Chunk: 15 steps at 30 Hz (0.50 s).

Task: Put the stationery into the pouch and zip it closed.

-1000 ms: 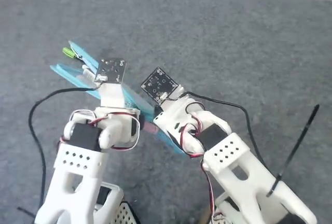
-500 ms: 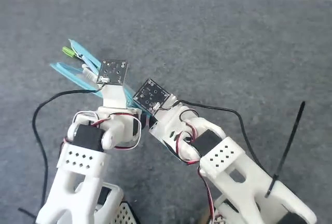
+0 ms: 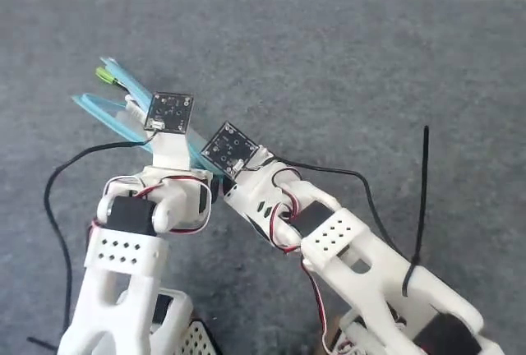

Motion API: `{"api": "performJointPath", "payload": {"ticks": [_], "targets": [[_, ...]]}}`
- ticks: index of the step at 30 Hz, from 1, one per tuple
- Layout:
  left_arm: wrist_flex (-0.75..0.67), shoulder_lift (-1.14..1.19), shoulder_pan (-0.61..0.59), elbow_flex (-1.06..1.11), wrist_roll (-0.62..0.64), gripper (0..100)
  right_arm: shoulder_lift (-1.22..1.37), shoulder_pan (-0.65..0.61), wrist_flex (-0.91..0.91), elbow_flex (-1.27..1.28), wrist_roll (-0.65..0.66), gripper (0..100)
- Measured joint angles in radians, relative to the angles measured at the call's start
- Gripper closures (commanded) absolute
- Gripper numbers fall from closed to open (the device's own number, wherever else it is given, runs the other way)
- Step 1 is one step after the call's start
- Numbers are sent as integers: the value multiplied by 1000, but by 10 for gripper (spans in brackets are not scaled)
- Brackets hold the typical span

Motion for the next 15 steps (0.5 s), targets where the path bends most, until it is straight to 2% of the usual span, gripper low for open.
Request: {"api": "performJointPath", "payload": {"ticks": [4,10,15], "targets": [[0,0,0,0,0,859,12,0,-61,6,9,822],[35,0,-5,0,0,859,15,0,-83,49,193,823],[41,0,-6,0,-2,859,15,-2,-92,51,227,823]]}}
